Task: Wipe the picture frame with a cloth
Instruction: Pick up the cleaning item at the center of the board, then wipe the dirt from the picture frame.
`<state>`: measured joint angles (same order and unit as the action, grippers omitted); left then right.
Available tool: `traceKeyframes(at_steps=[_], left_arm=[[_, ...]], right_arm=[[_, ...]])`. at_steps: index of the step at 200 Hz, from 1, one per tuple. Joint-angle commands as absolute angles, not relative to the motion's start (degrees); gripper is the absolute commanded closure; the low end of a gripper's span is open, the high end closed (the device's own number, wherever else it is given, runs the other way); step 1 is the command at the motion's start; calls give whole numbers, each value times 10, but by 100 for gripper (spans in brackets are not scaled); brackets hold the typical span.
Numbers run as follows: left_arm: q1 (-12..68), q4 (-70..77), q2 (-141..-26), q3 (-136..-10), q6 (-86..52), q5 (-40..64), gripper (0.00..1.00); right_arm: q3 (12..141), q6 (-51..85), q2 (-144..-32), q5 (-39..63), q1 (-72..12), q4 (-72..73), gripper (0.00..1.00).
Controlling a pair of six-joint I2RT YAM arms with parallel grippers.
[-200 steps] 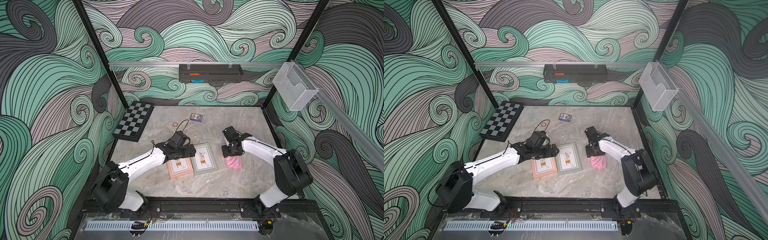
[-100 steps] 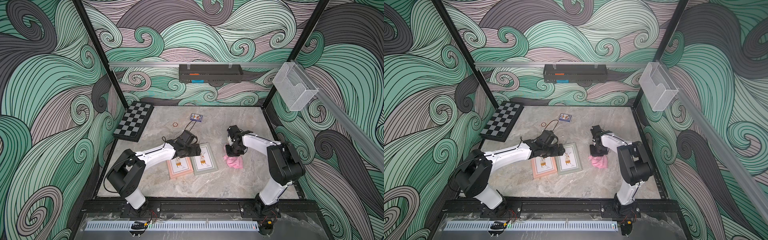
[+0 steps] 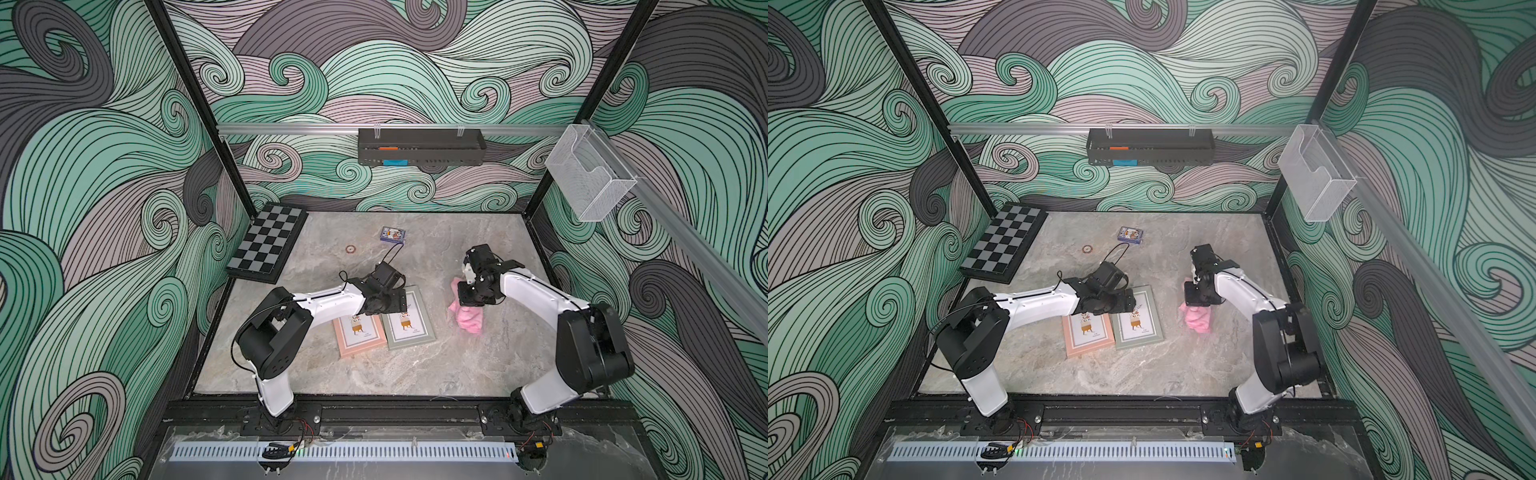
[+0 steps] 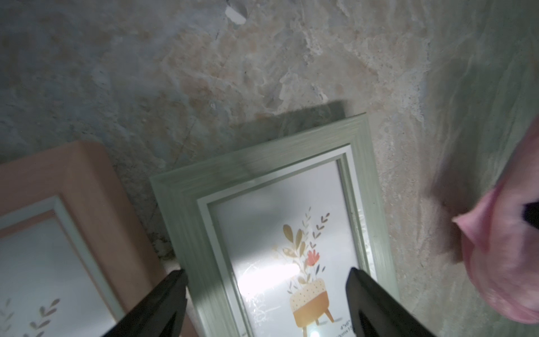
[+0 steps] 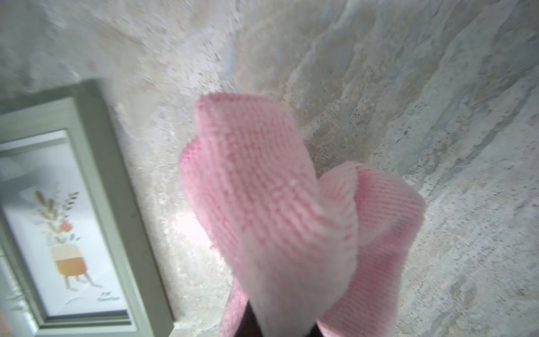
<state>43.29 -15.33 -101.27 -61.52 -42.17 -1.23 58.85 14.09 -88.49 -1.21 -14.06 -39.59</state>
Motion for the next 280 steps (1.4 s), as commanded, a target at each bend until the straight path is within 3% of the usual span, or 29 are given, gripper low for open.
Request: traceKeyframes(at_steps=[1, 42, 64, 87, 118, 156, 209, 230, 251, 280], left_arm=[[444, -161, -1024, -615, -437, -33, 13], [462, -183, -1058, -629, -450, -61, 16], [464, -187, -1068, -630, -453, -61, 24], [466, -188, -1079, -632, -457, -59, 26], [470, -204, -1081, -632, -462, -59, 44], [485, -228, -1061, -601, -484, -70, 52], [502, -227, -1081, -599, -506, -72, 63], [506, -224, -1091, -600, -511, -72, 78], [506, -232, -1104, -609, -514, -72, 89], [506, -235, -1115, -614, -521, -70, 98]], right_arm=[[588, 143, -855, 5, -140, -398, 100], [574, 149, -832, 18, -150, -387, 100], [574, 149, -828, 23, -162, -382, 100], [584, 148, -828, 32, -176, -380, 100], [610, 149, -842, 69, -211, -363, 100], [703, 153, -931, 107, -274, -358, 100], [899, 160, -1177, 185, -317, -353, 100], [962, 165, -1240, 254, -317, -356, 100], [977, 162, -1262, 237, -316, -386, 100], [889, 155, -1208, 156, -281, -390, 100]])
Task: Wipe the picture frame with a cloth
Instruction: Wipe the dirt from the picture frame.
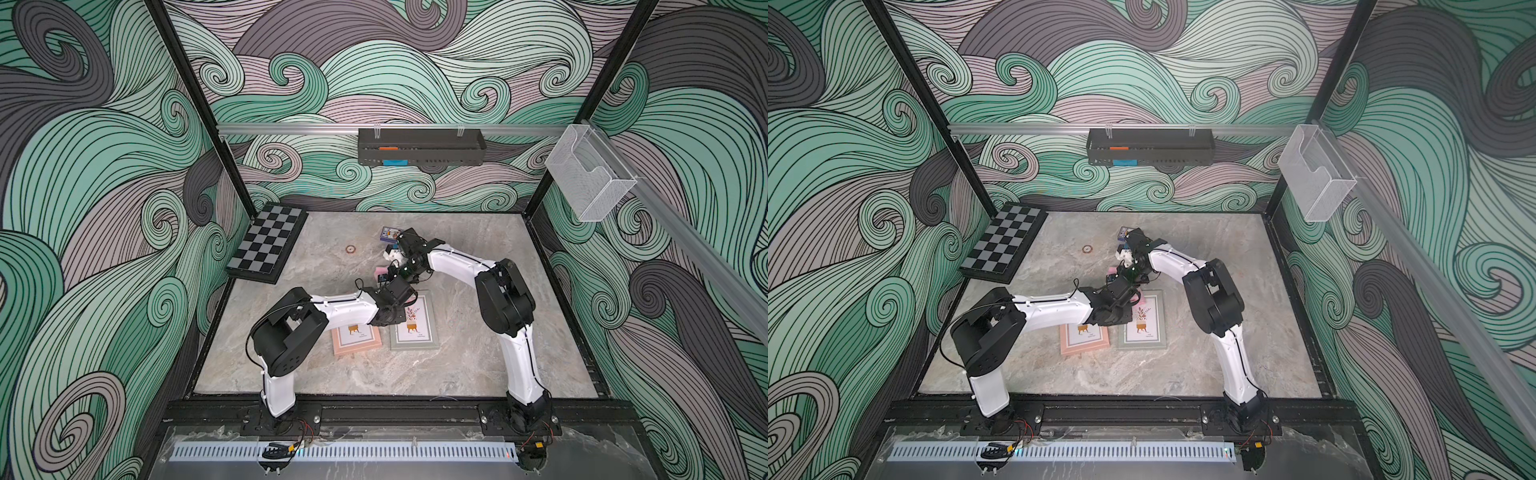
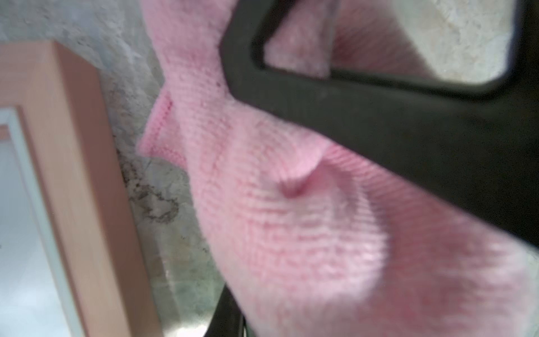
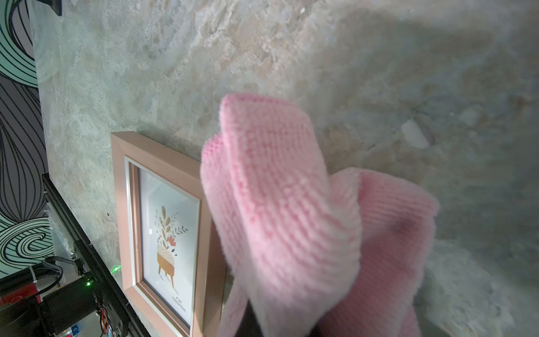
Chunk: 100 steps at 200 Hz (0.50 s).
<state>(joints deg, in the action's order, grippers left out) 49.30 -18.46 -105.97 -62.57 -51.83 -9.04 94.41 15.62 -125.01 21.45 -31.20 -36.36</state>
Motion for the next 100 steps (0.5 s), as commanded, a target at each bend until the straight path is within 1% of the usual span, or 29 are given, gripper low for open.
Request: traceKeyframes(at_steps=[1, 31, 47, 60, 85, 100], left_arm=[[506, -235, -1116, -615, -522, -70, 99], [506, -242, -1123, -621, -525, -71, 100], [506, -239, -1127, -622, -528, -69, 100], [506, -235, -1130, -624, -531, -66, 100], [506, -232, -1134, -628, -538, -62, 100], [506, -232, -1134, -628, -541, -62, 100]], right_arm=[[886, 154, -1206, 154, -280, -389, 100], [817, 135, -1130, 83, -232, -391, 100], [818, 125, -1118, 86, -226, -400, 100], [835, 124, -1125, 114, -242, -406, 100], [881, 133, -1158, 139, -310, -405, 100], [910, 142, -1189, 175, -325, -400, 100]])
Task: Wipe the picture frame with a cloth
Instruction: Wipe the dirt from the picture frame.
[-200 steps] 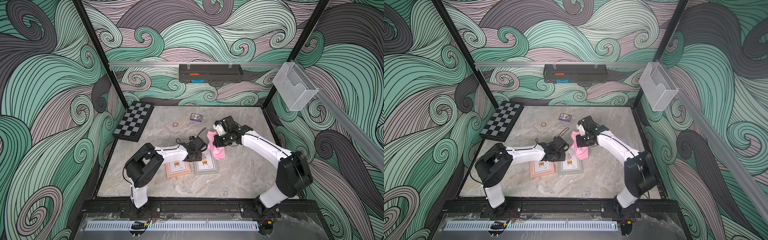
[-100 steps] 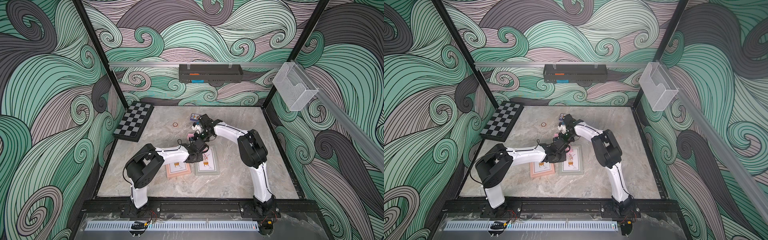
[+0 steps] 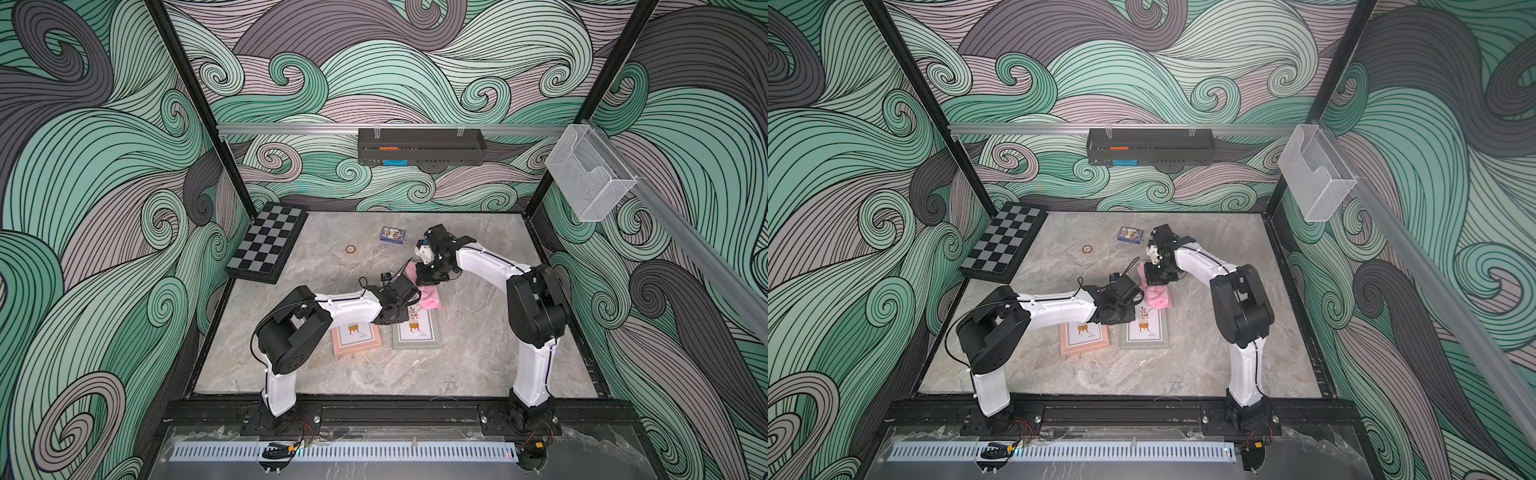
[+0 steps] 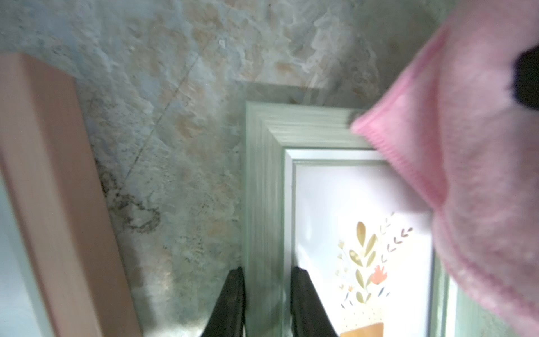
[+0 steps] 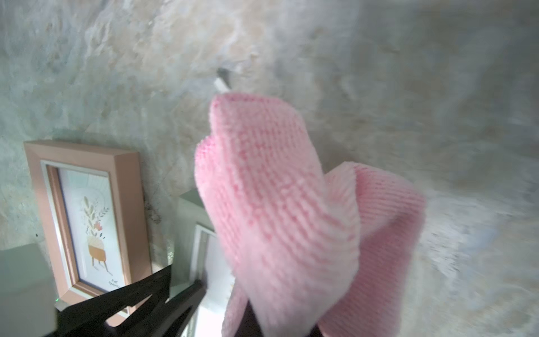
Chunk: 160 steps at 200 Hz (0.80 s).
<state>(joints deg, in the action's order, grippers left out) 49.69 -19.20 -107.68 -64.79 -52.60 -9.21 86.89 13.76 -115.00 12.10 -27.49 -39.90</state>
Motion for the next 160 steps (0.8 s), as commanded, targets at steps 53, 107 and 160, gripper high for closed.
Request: traceKeyframes(at_steps=[53, 107, 160], left_arm=[[506, -232, -1121, -619, -545, -72, 100], [506, -230, -1135, -628, -550, -67, 100], [505, -235, -1143, -649, -563, -86, 100]], right_arm=[[836, 139, -1157, 104, -262, -400, 100], [806, 120, -1091, 90, -211, -401, 100], [729, 140, -1061, 122, -234, -387, 100]])
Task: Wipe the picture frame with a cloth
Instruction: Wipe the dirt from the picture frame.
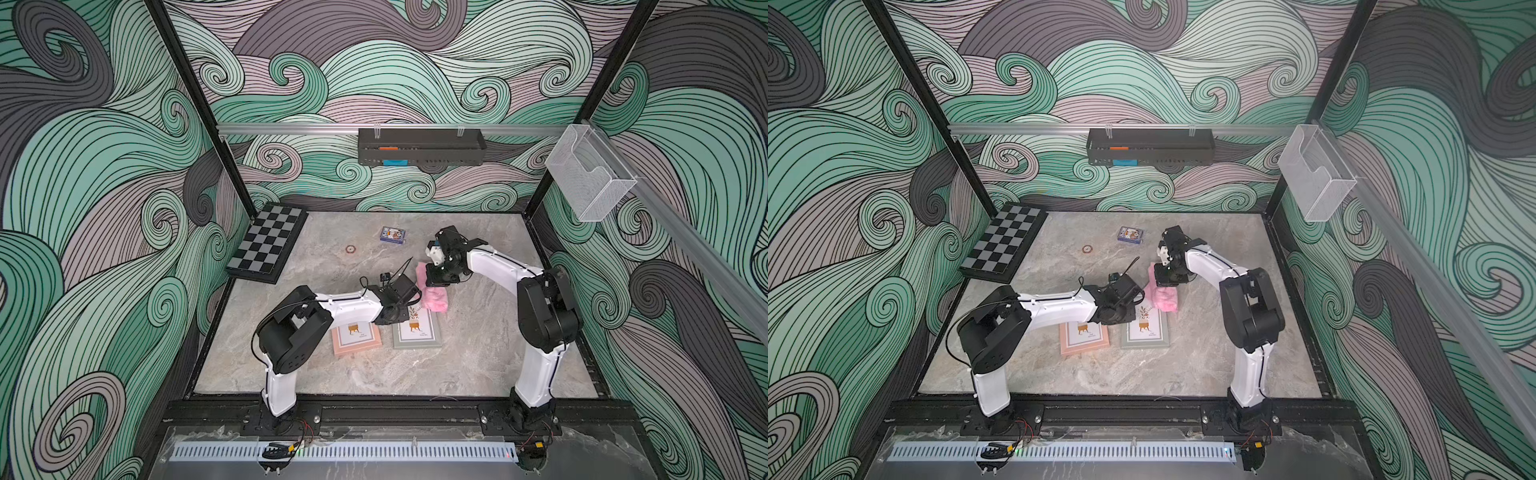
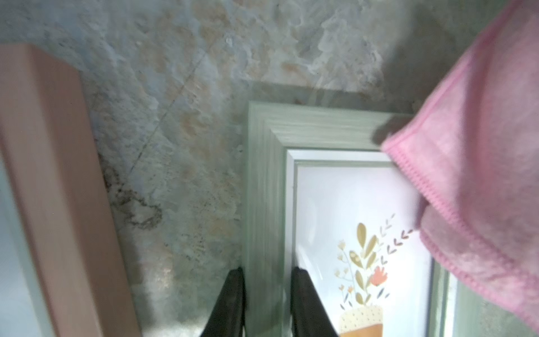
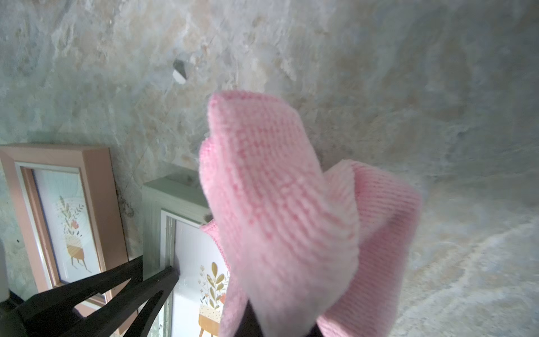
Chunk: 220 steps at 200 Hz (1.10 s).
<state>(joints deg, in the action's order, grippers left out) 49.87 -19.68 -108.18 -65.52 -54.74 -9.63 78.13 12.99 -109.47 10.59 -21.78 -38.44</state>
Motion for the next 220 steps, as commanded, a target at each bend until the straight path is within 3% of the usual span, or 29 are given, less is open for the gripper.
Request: traceKeyframes(at_steps=[1, 75, 94, 147, 170, 199, 220], left_arm=[[504, -235, -1143, -649, -563, -87, 100], [490, -242, -1141, -661, -553, -98, 100], [489, -235, -1138, -652, -552, -86, 100], [490, -216, -1135, -625, -567, -71, 100], [490, -220, -1133, -635, -561, -79, 100], [485, -229, -1137, -657, -545, -83, 100], [484, -233, -1137, -662, -537, -82, 100]], right_arm=[[724, 141, -1058, 122, -235, -386, 100], [443, 261, -831, 83, -318, -357, 100], [493, 238, -853, 42, -297, -355, 100], [734, 171, -1087, 124, -215, -367, 100], [668, 178, -1075, 130, -237, -355, 100], [514, 216, -968, 100, -295, -329, 100], [477, 232, -907, 77, -301, -330, 100]])
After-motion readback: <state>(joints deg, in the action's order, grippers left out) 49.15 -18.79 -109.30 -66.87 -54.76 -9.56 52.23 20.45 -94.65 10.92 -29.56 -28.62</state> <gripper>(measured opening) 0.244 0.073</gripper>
